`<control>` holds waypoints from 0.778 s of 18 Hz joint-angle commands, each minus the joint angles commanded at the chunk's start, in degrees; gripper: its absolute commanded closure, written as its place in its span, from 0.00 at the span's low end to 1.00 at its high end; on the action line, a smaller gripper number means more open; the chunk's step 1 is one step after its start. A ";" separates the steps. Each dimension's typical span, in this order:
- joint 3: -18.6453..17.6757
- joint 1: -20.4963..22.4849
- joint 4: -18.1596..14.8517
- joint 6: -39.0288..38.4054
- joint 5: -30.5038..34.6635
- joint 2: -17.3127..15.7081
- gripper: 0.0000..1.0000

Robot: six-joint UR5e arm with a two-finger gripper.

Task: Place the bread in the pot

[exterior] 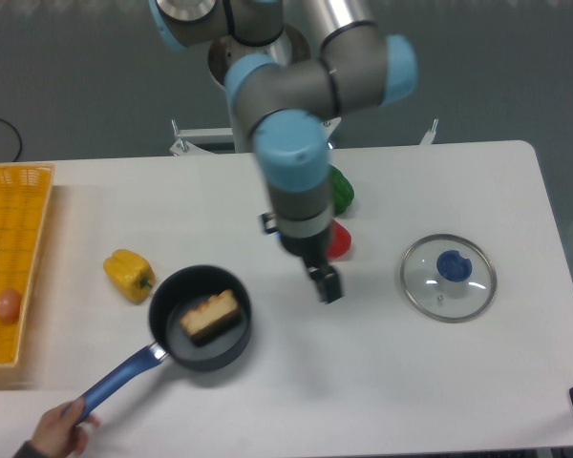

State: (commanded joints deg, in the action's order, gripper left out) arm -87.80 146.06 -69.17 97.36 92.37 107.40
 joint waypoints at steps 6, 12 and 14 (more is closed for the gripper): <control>0.09 6.42 0.96 10.04 -0.88 1.84 0.00; 0.26 10.91 3.95 14.88 -2.90 5.09 0.00; 0.26 11.44 3.96 14.96 -2.90 5.71 0.00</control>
State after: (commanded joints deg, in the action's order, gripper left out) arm -87.54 157.50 -65.21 112.32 89.47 113.11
